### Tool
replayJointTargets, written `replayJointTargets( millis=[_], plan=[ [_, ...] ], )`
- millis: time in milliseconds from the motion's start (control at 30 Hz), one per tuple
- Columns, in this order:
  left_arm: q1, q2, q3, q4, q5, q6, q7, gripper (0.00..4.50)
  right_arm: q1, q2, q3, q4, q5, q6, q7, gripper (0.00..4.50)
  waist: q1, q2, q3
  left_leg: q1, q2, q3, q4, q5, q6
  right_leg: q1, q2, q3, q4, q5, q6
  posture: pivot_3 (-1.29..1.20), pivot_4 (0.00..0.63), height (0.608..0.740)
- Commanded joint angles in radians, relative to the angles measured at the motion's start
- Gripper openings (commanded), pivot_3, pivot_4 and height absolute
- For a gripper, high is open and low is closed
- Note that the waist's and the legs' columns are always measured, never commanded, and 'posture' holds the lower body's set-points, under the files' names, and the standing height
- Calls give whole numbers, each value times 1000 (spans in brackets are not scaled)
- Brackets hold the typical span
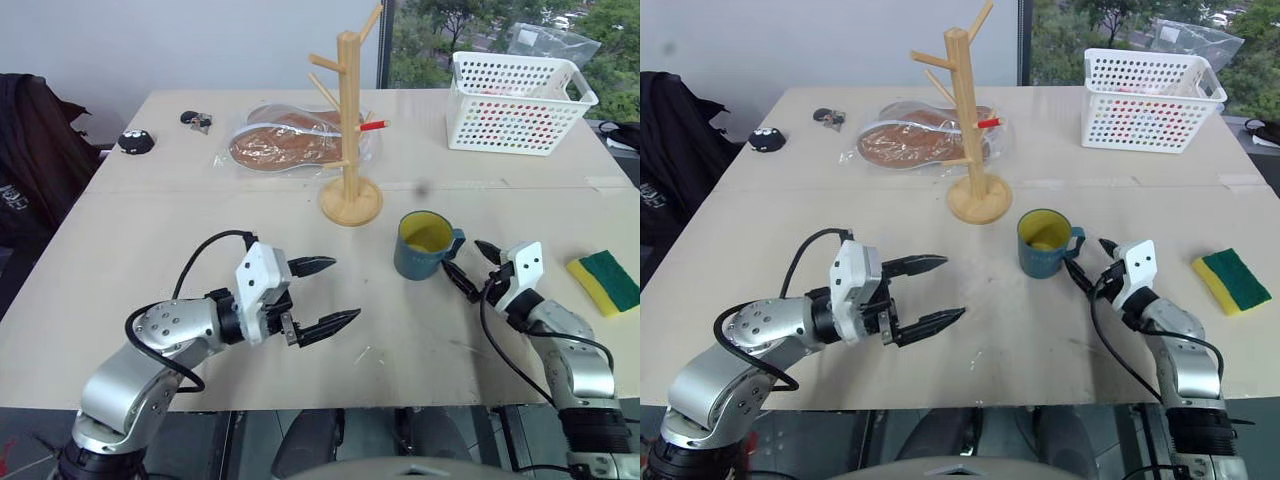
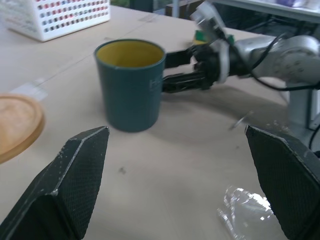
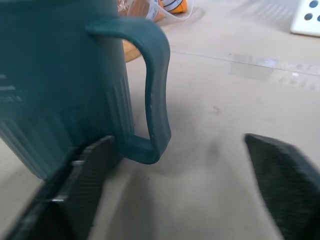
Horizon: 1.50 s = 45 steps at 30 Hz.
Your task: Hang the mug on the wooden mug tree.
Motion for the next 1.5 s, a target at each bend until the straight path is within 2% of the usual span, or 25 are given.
replayJointTargets(
  millis=[33, 200, 867, 900, 933, 967, 1067, 1500],
  plan=[
    [7, 9, 13, -21, -2, -20, -3, 4500, -30, 7, -5, 7, 9, -44, 9, 2405, -4, 0, 0, 0, 0, 0, 0, 0, 0, 0, 0, 0, 0, 0, 0, 0, 150, 740],
    [44, 13, 22, 4, 20, -64, -30, 4500, -63, 7, 2, 55, 7, -82, 35, 122, -16, 1, 0, 0, 0, 0, 0, 0, 0, 0, 0, 0, 0, 0, 0, 0, 150, 740],
    [77, -21, 30, 59, 57, -146, -19, 4500, -122, -23, 14, 137, 7, -120, 133, 50, -19, 1, 1, 0, 0, 0, 0, 0, 0, 0, 0, 0, 0, 0, 0, 0, 150, 740],
    [75, -22, 28, 55, 57, -141, -15, 4500, -124, -23, 15, 141, 7, -117, 134, 565, -19, 1, 1, 0, 0, 0, 0, 0, 0, 0, 0, 0, 0, 0, 0, 0, 150, 740],
    [72, -22, 28, 50, 55, -136, -12, 4500, -126, -23, 14, 144, 7, -117, 135, 596, -19, 1, 1, 0, 0, 0, 0, 0, 0, 0, 0, 0, 0, 0, 0, 0, 150, 740],
    [68, -22, 28, 45, 52, -130, -8, 4500, -128, -23, 14, 148, 8, -118, 138, 941, -19, 1, 1, 0, 0, 0, 0, 0, 0, 0, 0, 0, 0, 0, 0, 0, 150, 740],
    [56, -18, 27, 37, 44, -115, 0, 4500, -147, -28, 10, 165, 8, -122, 146, 2408, -20, 1, 1, 0, 0, 0, 0, 0, 0, 0, 0, 0, 0, 0, 0, 0, 150, 740],
    [10, -11, 24, 16, 19, -58, 14, 4500, -241, -32, 23, 262, 8, -137, 201, 2408, -20, 1, 2, 0, 0, 0, -1, 0, 0, 0, 0, 0, -1, 0, 0, 0, 150, 740]
  ],
)
